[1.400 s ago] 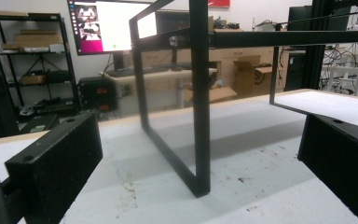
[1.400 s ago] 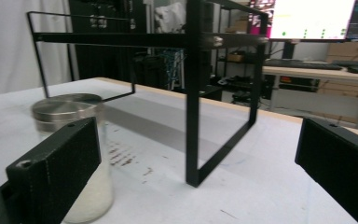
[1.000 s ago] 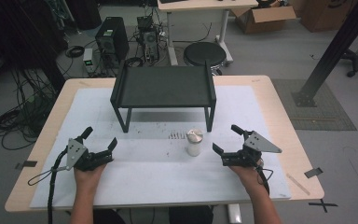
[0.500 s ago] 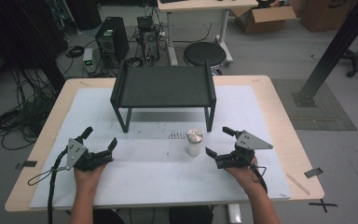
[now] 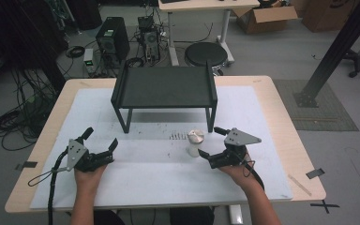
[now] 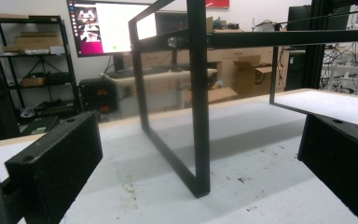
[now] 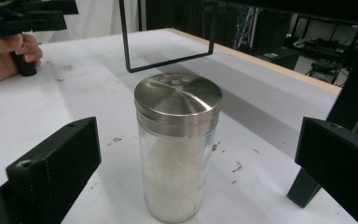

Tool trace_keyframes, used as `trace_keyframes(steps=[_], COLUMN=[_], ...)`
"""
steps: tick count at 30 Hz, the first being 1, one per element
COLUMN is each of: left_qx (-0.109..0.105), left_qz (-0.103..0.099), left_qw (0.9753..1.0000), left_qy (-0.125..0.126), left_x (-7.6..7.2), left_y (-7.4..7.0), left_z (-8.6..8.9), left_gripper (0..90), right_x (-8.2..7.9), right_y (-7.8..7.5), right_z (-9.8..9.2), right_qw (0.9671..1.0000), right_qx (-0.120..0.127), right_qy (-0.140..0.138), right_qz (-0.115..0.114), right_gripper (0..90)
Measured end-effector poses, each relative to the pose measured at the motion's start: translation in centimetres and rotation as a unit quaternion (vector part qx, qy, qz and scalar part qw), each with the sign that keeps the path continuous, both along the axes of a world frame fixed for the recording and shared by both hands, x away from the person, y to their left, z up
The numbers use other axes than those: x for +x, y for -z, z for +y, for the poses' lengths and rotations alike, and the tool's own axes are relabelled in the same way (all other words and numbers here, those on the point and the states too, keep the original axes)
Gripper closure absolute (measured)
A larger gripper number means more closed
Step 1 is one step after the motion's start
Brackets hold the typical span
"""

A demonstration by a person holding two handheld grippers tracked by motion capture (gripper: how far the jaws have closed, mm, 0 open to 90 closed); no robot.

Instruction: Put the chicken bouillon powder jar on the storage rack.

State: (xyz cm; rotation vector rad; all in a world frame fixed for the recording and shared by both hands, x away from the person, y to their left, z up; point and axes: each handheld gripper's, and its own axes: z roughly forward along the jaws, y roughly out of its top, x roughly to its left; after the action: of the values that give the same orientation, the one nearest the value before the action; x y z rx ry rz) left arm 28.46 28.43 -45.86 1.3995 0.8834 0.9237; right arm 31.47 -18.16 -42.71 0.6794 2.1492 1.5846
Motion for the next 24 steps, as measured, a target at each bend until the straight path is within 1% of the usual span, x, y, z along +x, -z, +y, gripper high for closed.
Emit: trace_keyframes(steps=[6,9,15,24], left_qx=[-0.001,-0.001,0.001,0.001], left_qz=[0.001,0.0,0.0,0.0], left_qw=[1.0,1.0,1.0,1.0], left_qy=[-0.001,0.0,-0.001,-0.001], left_x=[0.0,0.0,0.0,0.0], left_y=[0.0,0.0,0.0,0.0], left_z=[0.0,0.0,0.0,0.0], left_gripper=[0.2,0.2,0.2,0.2], right_x=[0.4,0.6,0.9,1.3], right_y=[0.1,0.2,0.4,0.3], right_z=[0.7,1.1,1.5,2.0], right_qw=[0.9996,0.9992,0.9984,0.9976], right_qx=[-0.025,-0.034,-0.046,-0.057], right_qy=[-0.007,-0.01,-0.013,-0.014], right_qz=[0.013,0.019,0.03,0.037], right_gripper=[0.0,0.5,0.8,2.0])
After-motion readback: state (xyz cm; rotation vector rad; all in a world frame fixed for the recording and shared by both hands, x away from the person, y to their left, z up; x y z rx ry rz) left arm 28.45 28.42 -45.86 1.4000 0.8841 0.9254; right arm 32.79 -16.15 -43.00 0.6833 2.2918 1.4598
